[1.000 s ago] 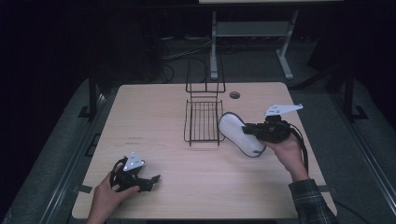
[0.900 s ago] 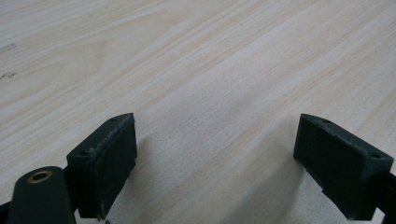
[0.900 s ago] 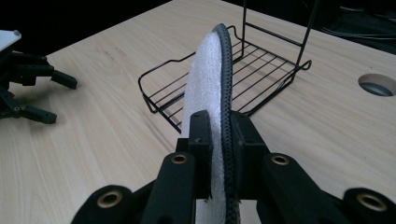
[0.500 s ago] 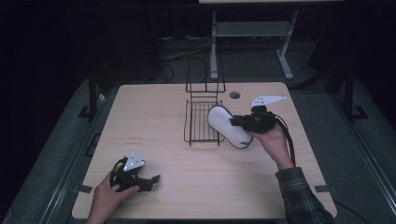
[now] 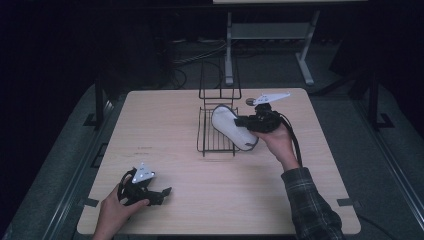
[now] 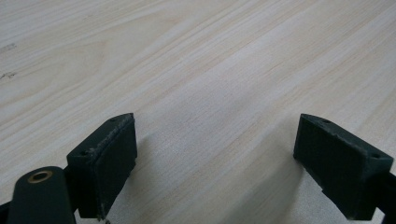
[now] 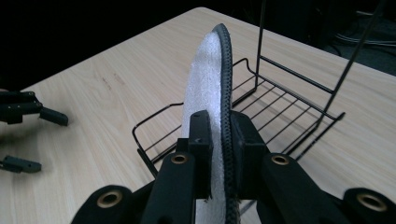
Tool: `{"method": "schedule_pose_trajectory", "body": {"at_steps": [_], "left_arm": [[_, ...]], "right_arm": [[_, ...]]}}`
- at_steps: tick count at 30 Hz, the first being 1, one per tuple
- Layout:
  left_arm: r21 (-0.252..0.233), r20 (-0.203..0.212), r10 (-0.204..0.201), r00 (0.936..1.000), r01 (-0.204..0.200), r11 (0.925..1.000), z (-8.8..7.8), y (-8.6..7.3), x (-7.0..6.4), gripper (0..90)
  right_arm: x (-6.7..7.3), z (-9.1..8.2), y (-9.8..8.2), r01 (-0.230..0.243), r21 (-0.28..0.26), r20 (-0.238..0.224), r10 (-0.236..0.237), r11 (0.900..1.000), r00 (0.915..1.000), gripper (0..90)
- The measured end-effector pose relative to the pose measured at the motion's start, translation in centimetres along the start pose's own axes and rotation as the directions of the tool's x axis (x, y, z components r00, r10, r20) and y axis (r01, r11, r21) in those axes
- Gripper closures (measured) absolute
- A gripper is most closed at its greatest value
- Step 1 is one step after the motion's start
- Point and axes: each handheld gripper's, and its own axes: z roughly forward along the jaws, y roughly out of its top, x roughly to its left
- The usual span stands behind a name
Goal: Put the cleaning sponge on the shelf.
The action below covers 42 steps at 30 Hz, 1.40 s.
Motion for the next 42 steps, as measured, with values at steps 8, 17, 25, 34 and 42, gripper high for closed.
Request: {"method": "schedule_pose_trajectory", "body": {"at_steps": [8,17,25,34,42], "left_arm": [[-0.001,0.001,0.0,1.0,0.0,1.0,0.0,0.0,0.0,12.4],[0.0,0.0,0.001,1.0,-0.001,1.0,0.0,0.0,0.0,12.5],[0.0,0.0,0.001,1.0,-0.001,1.0,0.0,0.0,0.0,12.5],[0.0,0.0,0.001,1.0,-0.001,1.0,0.0,0.0,0.0,12.5],[0.0,0.0,0.001,1.0,-0.001,1.0,0.0,0.0,0.0,12.5]], "right_arm": [[-0.8,2.3,0.7,-0.019,0.017,0.002,0.019,1.0,0.9998,80.2],[-1.3,5.0,1.1,-0.037,0.032,0.002,0.037,0.999,0.9993,80.0],[-1.9,6.2,0.5,-0.075,0.036,0.003,0.074,0.997,0.9972,79.0],[-3.2,6.8,0.1,-0.077,0.037,0.028,0.076,0.996,0.9967,75.2],[-3.4,7.5,0.4,-0.043,0.056,0.074,0.039,0.997,0.9965,72.3]]}}
